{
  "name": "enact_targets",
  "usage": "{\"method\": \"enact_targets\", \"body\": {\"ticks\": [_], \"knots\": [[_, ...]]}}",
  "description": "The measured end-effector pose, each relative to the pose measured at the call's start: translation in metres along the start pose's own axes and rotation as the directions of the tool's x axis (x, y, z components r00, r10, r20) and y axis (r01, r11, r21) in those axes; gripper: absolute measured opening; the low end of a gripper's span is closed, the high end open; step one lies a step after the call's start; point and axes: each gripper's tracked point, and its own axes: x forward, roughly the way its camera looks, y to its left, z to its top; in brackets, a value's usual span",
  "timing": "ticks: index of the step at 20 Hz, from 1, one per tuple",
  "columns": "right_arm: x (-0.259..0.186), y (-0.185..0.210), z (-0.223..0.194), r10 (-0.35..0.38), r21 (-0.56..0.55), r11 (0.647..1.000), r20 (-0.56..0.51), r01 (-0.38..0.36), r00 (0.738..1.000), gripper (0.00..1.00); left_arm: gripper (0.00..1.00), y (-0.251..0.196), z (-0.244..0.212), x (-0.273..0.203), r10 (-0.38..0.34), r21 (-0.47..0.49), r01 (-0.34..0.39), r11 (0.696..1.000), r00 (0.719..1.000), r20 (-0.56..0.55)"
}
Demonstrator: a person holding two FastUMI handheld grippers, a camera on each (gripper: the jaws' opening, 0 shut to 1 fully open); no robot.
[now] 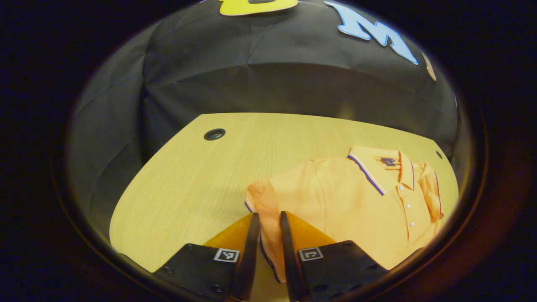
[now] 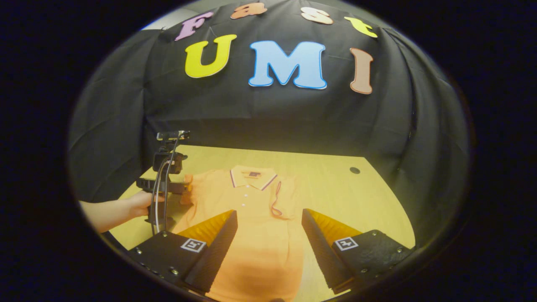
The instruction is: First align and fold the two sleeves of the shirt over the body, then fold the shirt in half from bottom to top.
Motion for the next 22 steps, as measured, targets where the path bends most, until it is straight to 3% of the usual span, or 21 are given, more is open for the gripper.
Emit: {"method": "enact_targets", "body": {"ticks": [1, 2, 3, 10, 14, 22], "knots": [[-0.001, -0.003, -0.001, -0.006, 0.005, 1.0, -0.001, 0.006, 1.0, 0.96, 0.19, -0.001, 0.0, -0.001, -0.006, 0.011, 0.006, 1.0, 1.0, -0.005], [-0.003, -0.006, -0.002, -0.014, 0.01, 1.0, -0.003, 0.014, 1.0, 0.96, 0.18, 0.0, -0.001, -0.002, -0.002, 0.02, 0.002, 1.0, 1.0, -0.003], [-0.004, -0.009, -0.003, -0.021, 0.013, 1.0, -0.004, 0.021, 1.0, 0.95, 0.09, 0.001, 0.002, -0.002, 0.008, 0.029, -0.008, 1.0, 1.0, -0.003], [-0.007, -0.016, -0.011, -0.036, 0.042, 0.998, -0.018, 0.037, 0.999, 0.95, 0.1, -0.019, 0.036, -0.024, -0.017, 0.049, 0.013, 0.999, 0.996, 0.09], [-0.009, -0.014, -0.013, -0.04, 0.041, 0.998, -0.018, 0.041, 0.999, 0.95, 0.1, -0.051, 0.049, -0.035, -0.08, 0.079, 0.071, 0.994, 0.99, 0.117], [-0.013, -0.011, -0.031, -0.088, 0.07, 0.993, -0.047, 0.091, 0.995, 0.95, 0.1, -0.109, 0.039, -0.032, -0.193, 0.19, 0.177, 0.966, 0.979, 0.072]]}}
